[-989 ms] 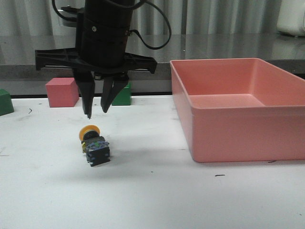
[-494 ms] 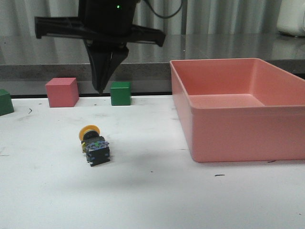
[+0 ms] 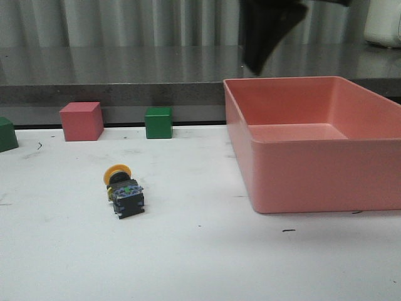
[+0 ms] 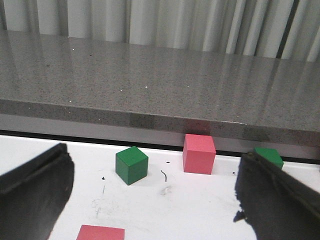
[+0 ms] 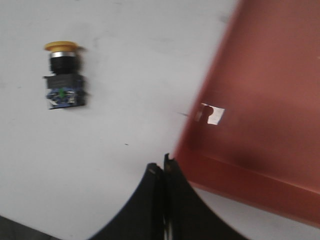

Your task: Place and stand button with both arms

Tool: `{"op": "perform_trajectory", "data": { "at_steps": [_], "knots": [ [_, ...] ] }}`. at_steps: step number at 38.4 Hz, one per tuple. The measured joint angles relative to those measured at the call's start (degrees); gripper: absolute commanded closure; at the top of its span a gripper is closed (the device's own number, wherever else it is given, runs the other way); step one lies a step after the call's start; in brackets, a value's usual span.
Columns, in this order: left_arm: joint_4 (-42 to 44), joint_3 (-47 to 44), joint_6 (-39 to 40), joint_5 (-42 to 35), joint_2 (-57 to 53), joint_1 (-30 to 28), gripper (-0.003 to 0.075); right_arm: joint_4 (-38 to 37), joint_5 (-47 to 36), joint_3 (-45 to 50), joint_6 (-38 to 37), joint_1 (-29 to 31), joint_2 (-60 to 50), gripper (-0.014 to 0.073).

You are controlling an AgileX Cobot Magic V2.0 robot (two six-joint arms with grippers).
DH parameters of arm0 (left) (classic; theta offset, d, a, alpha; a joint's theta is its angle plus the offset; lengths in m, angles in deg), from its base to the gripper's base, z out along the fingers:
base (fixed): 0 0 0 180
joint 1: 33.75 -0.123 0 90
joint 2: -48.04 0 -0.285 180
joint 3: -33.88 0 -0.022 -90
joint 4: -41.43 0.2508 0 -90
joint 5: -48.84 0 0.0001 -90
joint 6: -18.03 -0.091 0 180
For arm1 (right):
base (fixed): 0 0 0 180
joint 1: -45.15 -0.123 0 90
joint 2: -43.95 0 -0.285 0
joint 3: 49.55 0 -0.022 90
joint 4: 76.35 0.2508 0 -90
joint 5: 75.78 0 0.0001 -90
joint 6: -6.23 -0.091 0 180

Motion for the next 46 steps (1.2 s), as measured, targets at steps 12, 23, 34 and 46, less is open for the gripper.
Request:
{"op": "perform_trajectory", "data": {
  "at_steps": [12,23,34,46],
  "knots": [
    [0.0,0.0,0.0,0.0,0.0,0.0,0.0103,-0.1,-2.6,17.4,2.2,14.3,-16.4,0.0657],
    [0.0,0.0,0.0,0.0,0.0,0.0,0.0103,-1.0,-9.2,31.0,2.3,18.8,-32.1,0.0657],
    [0.0,0.0,0.0,0.0,0.0,0.0,0.0103,-3.0,-23.0,44.6,2.3,18.8,-50.2,0.0657],
    [0.0,0.0,0.0,0.0,0.0,0.0,0.0103,-9.1,-35.9,59.4,2.4,18.8,-67.6,0.0657]
  ]
}}
